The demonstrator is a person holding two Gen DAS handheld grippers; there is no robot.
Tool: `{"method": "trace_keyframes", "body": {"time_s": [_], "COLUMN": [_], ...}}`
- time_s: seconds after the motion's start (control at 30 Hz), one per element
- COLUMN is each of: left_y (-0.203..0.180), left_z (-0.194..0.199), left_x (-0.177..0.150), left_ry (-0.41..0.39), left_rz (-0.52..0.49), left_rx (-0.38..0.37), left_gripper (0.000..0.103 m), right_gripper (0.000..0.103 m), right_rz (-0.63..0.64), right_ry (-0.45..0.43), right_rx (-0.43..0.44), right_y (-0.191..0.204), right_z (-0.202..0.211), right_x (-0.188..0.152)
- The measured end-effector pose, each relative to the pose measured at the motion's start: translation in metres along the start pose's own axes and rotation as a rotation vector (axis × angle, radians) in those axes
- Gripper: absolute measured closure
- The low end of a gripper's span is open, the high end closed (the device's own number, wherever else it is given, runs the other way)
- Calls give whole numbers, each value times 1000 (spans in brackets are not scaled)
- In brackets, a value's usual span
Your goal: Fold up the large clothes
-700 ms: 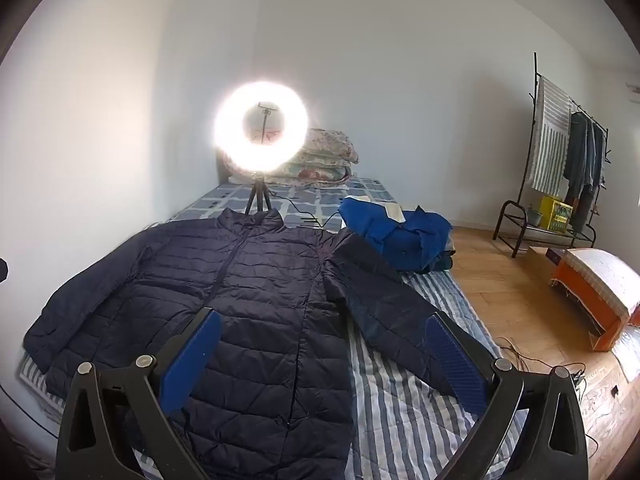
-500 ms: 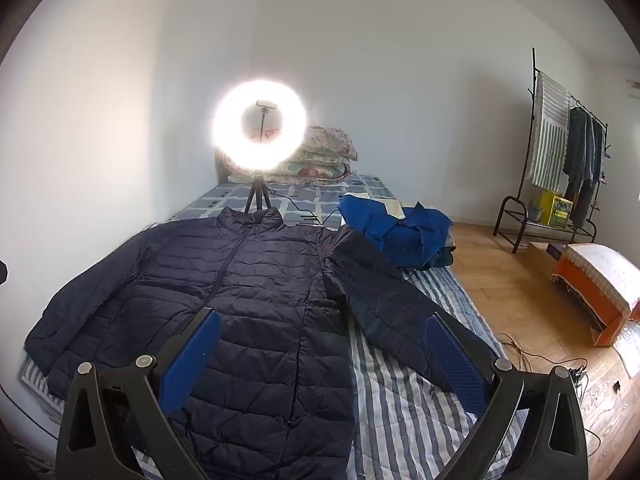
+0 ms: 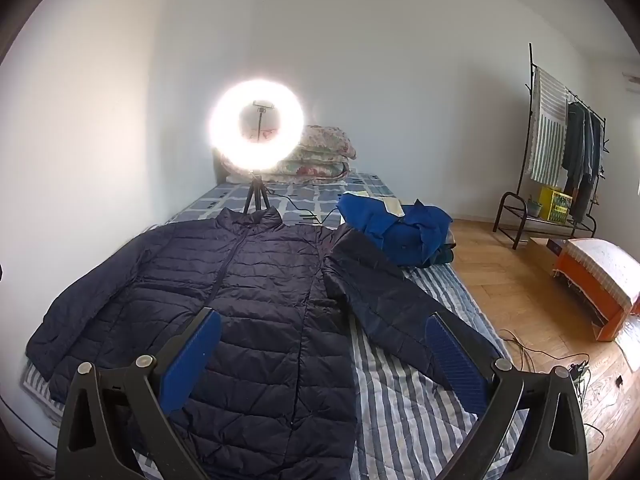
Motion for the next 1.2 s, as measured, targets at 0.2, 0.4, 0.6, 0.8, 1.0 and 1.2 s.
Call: {"method": "trace_keyframes", "body": {"time_s": [0.2,0.4,0.6,0.8,1.0,1.2], "left_y": [0,1,0,-1,-2,-3], "left_z": [0,-1,-2,-5,1,2], "left_x": [0,3,5,8,6,6], "left_ry": [-2,-6,-10,-16,-22,-25], "left_rz": [2,1,0,-2,-2,-4], "left_rx": [-5,1,6,12,12,14], "left_gripper": [0,0,0,0,0,0], "right_gripper": [0,0,0,0,0,0], "right_rz": [-1,-3,-8,-6,-9,-12], "right_ry": [0,1,2,1,2,2], "right_rx": [1,2,1,2,0,0], "right_y": [0,0,-1,0,-1,1], "right_z": [0,0,0,0,0,0], "right_x": [0,0,0,0,0,1]}}
Point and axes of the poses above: each gripper's, at about its wrist camera, not at the fingertips, and z roughly against the way its jaws point, y to its left, x to its top, the point moved 4 cm from there along -z, roughly the way its jaws point, and after that the axes turned 15 degrees about -y, right-handed, at the moved point
